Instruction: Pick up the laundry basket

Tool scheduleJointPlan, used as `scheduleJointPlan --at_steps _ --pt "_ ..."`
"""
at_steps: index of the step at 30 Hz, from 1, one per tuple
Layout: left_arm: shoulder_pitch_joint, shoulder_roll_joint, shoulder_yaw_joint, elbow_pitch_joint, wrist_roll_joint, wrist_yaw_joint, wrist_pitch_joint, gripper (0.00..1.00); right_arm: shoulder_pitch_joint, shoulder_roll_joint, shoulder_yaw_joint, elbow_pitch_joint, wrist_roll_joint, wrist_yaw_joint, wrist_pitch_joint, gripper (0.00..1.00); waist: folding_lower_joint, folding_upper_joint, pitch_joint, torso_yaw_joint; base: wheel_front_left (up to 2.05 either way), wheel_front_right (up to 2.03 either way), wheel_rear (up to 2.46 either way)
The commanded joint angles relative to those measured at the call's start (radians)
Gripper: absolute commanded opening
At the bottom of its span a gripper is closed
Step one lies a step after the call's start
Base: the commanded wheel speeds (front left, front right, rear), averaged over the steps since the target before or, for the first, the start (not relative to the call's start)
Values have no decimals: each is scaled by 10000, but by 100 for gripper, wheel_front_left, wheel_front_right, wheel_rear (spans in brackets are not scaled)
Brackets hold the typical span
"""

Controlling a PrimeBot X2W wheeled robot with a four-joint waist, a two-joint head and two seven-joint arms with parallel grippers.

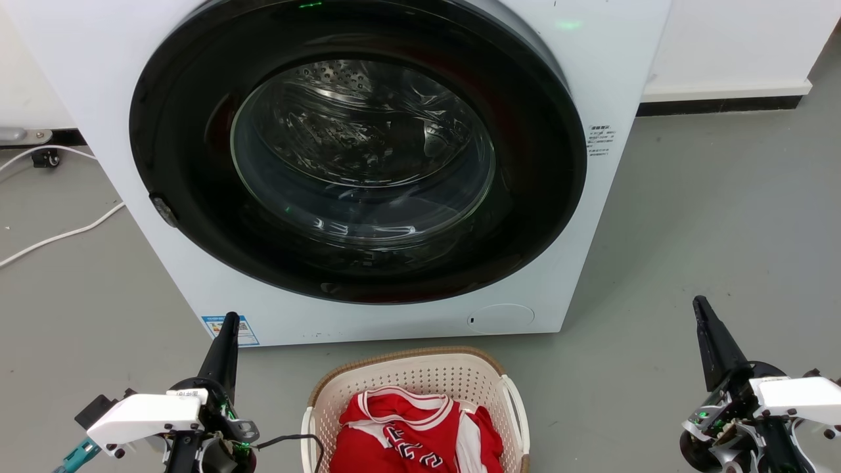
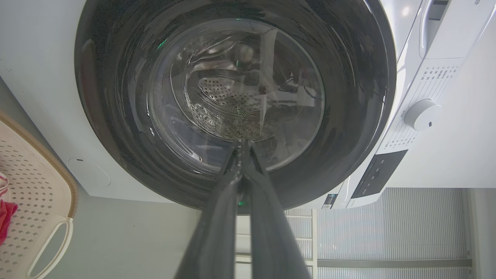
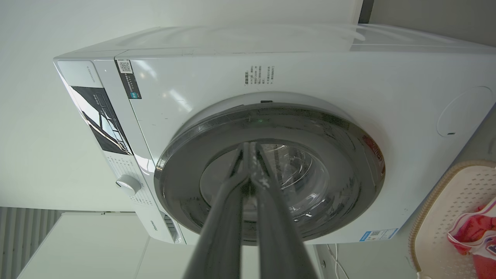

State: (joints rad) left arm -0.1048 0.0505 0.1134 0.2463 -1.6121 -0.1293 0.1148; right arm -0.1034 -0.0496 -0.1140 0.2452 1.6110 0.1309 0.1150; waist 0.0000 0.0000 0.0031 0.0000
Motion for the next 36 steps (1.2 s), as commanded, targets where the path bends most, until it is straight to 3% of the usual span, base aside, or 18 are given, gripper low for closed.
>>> scheduleJointPlan --at_steps 1,21,22,30,36 --pt "-84 -9 24 0 -18 -46 22 0 -104 -12 -6 7 40 -3 14 0 0 0 0 0 0 0 0" --pt "-84 -9 23 0 -16 -46 22 0 -104 -12 -6 7 40 -3 16 0 0 0 0 0 0 0 0" --pt "0 0 0 0 0 0 -2 100 0 0 0 0 0 0 0 100 0 0 0 0 0 0 0" --pt "221 -23 -137 -10 133 13 -278 100 225 13 58 112 -255 -2 -274 100 0 0 7 3 0 0 0" --pt "245 -20 -108 -193 961 10 -575 100 267 11 -4 -102 -1150 -2 -571 100 0 0 13 7 0 0 0"
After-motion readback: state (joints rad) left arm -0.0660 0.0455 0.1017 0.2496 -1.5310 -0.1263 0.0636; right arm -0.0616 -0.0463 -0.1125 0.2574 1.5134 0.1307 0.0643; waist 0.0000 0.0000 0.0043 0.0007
